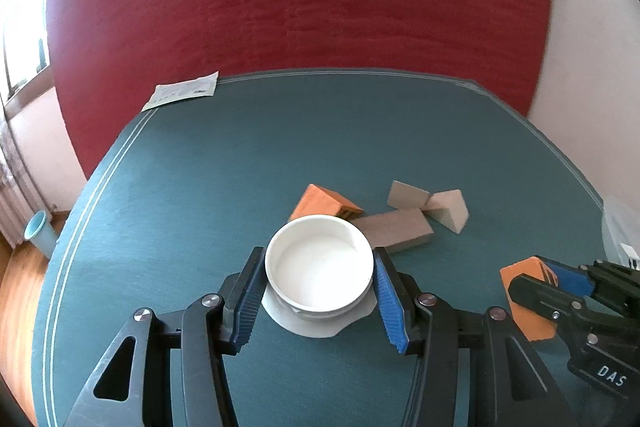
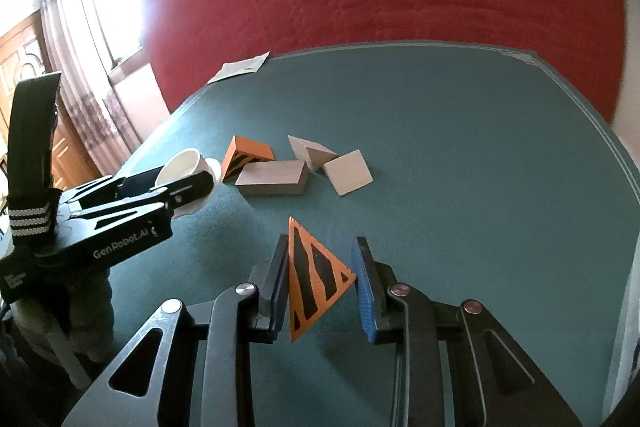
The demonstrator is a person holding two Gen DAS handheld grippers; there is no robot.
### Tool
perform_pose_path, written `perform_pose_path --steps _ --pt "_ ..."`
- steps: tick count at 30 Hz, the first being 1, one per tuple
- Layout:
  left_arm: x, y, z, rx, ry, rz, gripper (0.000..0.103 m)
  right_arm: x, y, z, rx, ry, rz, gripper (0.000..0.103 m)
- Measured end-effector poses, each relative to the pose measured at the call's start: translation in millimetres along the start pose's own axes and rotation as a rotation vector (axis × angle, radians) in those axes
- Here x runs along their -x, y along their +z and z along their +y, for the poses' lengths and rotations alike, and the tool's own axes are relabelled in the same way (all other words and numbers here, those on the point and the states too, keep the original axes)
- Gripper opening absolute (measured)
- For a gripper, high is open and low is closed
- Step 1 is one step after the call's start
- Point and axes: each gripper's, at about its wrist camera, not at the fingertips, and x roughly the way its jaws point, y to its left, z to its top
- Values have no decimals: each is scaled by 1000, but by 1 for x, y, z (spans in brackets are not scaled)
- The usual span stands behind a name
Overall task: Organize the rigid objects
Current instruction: 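Carry the orange triangle into the clear bowl with the right tool while the left tool carries the white bowl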
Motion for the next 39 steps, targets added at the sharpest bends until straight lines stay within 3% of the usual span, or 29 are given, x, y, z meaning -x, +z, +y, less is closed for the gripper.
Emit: perform_pose_path --steps 7,21,33,39 --pt "4 -1 -4 -16 -14 -10 54 15 0 -10 -27 -18 -28 30" --pt "22 -6 -30 -49 -77 -23 54 70 -14 -53 -88 -141 -89 30" --pt "50 -6 -82 -116 -152 -67 54 127 -34 -104 -145 -268 -139 30" --pt "67 -3 -119 -165 -200 -95 54 159 -50 -148 -217 -354 -165 30"
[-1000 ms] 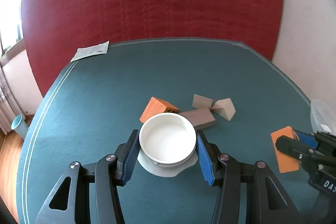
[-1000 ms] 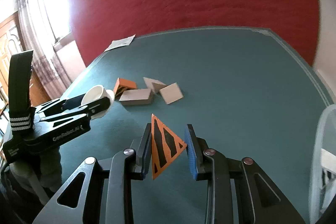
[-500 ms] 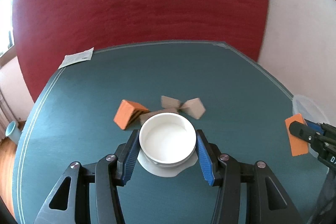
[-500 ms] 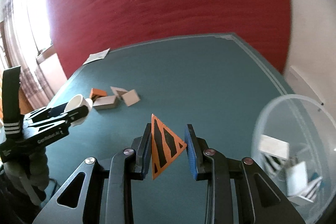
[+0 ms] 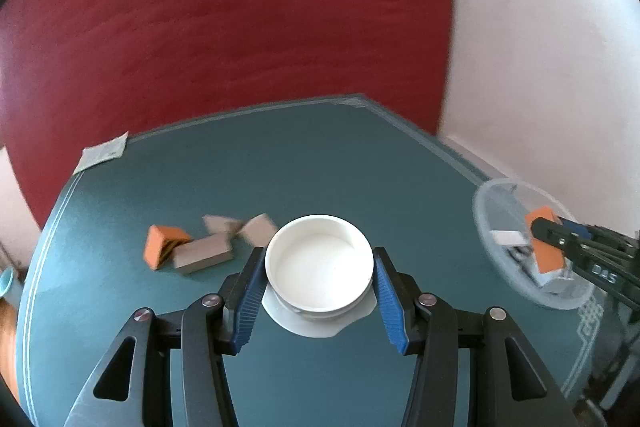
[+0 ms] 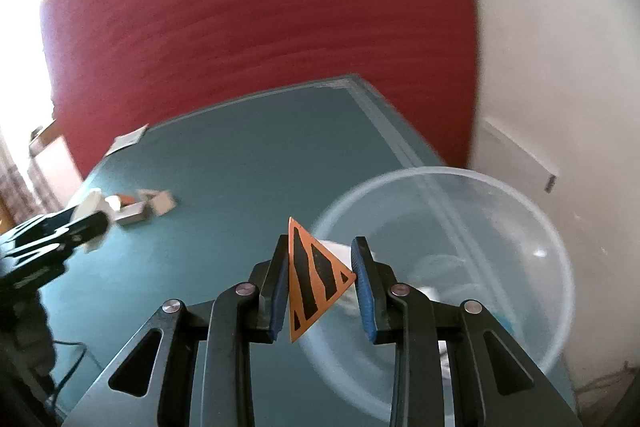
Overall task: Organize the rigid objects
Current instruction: 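Carry the orange triangle into the clear bowl with the right tool while the left tool carries the white bowl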
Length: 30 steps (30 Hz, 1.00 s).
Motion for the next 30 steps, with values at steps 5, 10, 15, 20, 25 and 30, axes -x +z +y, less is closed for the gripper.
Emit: perform_pose_path --steps 5,10,15,20,25,30 --pt "3 9 -32 -45 -38 -15 54 4 -3 -49 -95 -60 0 30" --pt "9 13 -64 -79 -78 -21 54 4 -4 -83 -157 -103 -9 30" --pt "6 19 -88 -115 -119 -25 54 7 -3 -100 -197 -112 -19 31" --pt "-1 25 -102 -141 -164 -24 54 6 -2 -104 -226 -132 -28 32" --pt "-9 28 -112 -147 -217 -7 54 8 -1 -101 -239 -153 -49 41" --pt "-14 28 -118 -153 -257 7 54 12 -1 -101 -252 -169 -74 41"
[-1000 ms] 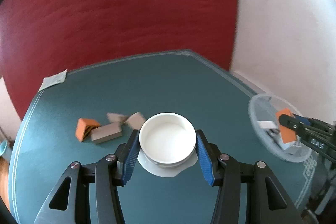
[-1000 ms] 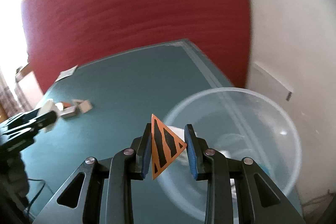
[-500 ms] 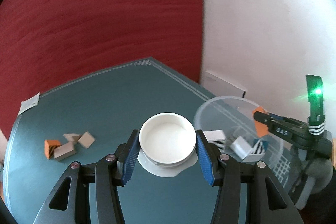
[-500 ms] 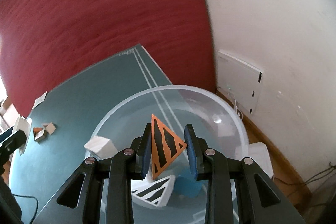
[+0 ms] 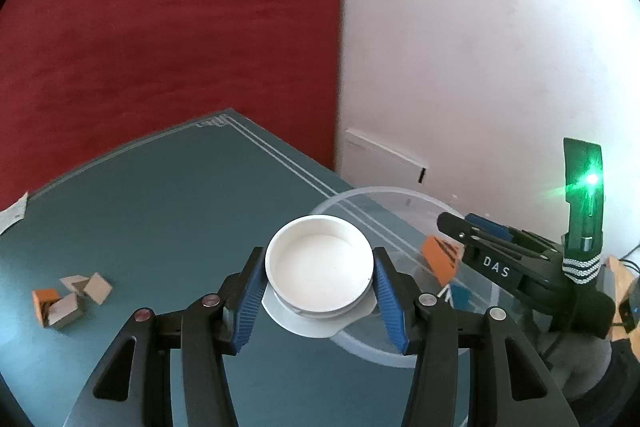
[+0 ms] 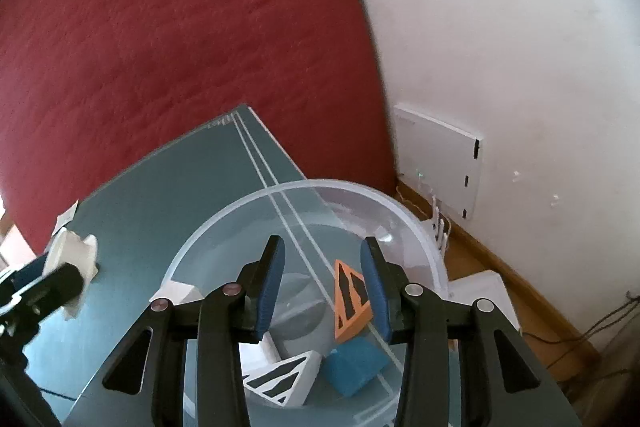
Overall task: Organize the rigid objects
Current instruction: 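Carry the orange triangle into the clear bowl with the right tool while the left tool carries the white bowl, then lower the white bowl and saucer into the clear bowl and open the left tool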
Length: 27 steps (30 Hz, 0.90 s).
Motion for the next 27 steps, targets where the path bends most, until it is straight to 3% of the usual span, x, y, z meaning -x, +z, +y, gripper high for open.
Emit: perform_pose_path --steps 7,9,13,21,27 --pt "-7 0 -6 4 -49 2 56 5 2 -1 -13 -6 -17 41" --pt "-7 -1 -1 8 -50 2 62 5 2 0 -7 -4 -21 41" --pt "-8 -5 4 18 -36 -9 73 6 1 2 6 -6 -36 41" --pt "-7 -11 18 57 46 -9 75 7 -1 8 27 2 -38 42" --pt "-8 -15 22 80 51 18 82 6 -4 12 42 16 -22 46"
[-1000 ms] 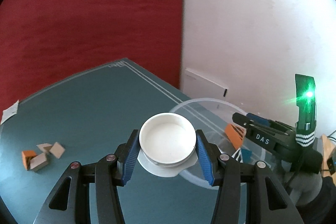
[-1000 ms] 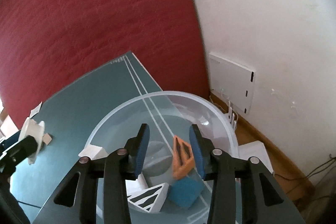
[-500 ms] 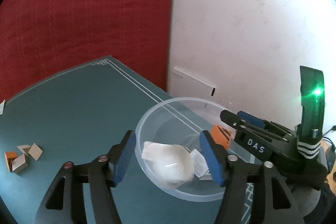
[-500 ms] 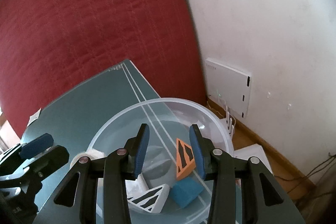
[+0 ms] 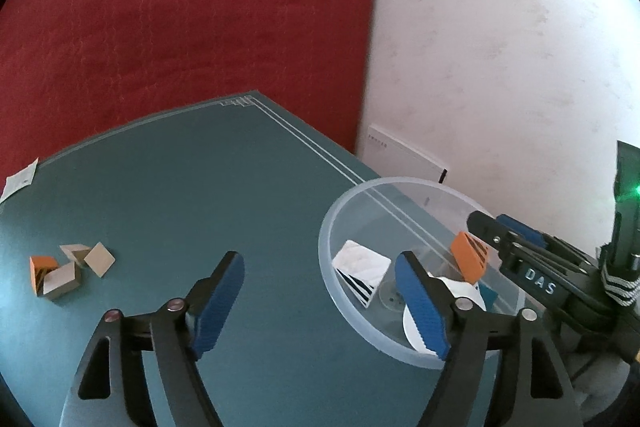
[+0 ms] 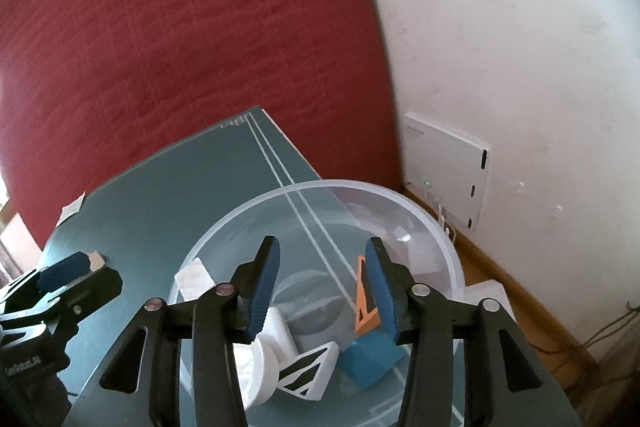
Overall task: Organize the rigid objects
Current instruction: 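Lower the white bowl and saucer into the clear bowl and open the left tool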
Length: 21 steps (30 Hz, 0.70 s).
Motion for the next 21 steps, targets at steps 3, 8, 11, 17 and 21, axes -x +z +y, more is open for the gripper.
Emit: perform_pose_path --steps 3,8,11,17,21 --pt "6 -2 -7 -39 -24 11 85 -1 0 -2 -9 -6 6 46" --pt "14 -19 -36 -167 -95 35 90 1 2 -5 -25 -13 6 46" --pt "23 -33 -54 -244 -109 28 92 3 1 -6 -28 -15 4 46" --pt "22 -44 -66 -302 -109 57 92 2 1 -7 -34 -20 3 46" --pt "13 -42 -63 -286 -80 85 92 2 1 -8 -34 -23 3 46"
